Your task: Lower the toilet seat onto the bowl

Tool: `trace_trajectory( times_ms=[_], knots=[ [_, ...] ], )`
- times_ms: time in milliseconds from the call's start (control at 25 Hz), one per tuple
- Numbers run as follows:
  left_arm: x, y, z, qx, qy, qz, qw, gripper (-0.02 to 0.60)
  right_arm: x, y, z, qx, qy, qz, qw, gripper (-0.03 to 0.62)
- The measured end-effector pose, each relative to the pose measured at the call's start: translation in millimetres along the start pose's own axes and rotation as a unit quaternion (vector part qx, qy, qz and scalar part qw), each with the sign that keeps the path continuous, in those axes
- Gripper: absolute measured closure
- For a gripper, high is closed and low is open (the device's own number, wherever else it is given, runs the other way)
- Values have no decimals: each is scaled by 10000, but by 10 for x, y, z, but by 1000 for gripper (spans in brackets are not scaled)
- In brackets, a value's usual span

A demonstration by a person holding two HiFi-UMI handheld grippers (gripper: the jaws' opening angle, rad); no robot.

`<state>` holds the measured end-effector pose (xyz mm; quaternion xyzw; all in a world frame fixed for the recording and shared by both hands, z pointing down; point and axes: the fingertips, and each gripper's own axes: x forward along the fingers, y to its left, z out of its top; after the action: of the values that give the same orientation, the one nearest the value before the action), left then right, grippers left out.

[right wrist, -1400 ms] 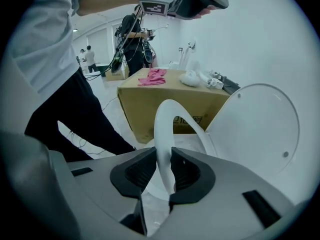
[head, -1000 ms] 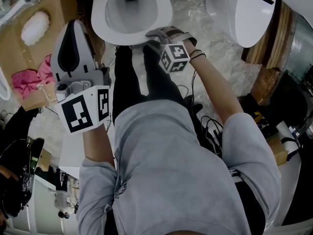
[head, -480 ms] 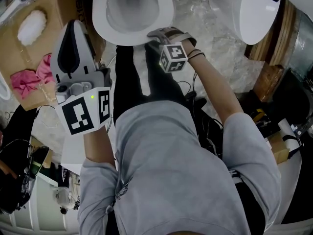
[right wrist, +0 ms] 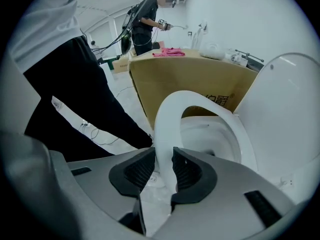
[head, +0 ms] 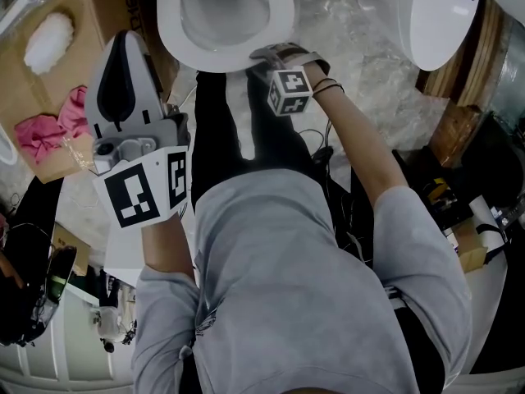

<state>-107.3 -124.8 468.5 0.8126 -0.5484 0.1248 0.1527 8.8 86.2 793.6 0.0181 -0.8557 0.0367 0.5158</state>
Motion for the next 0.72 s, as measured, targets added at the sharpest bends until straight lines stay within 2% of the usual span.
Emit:
trace_trajectory(
  times_ms=[520, 600, 720],
  knots=[
    [-24, 11, -66, 42, 88, -21, 10000, 581, 316, 153, -169, 267, 259, 164, 9992, 507],
    [-27, 16, -67, 46, 96, -14, 9999, 581, 310, 150, -179, 297, 278, 146, 9991, 520],
    [-39, 30, -33, 66, 83, -22, 9999, 581, 267, 161, -192, 422, 284, 99, 9987, 594]
  ],
)
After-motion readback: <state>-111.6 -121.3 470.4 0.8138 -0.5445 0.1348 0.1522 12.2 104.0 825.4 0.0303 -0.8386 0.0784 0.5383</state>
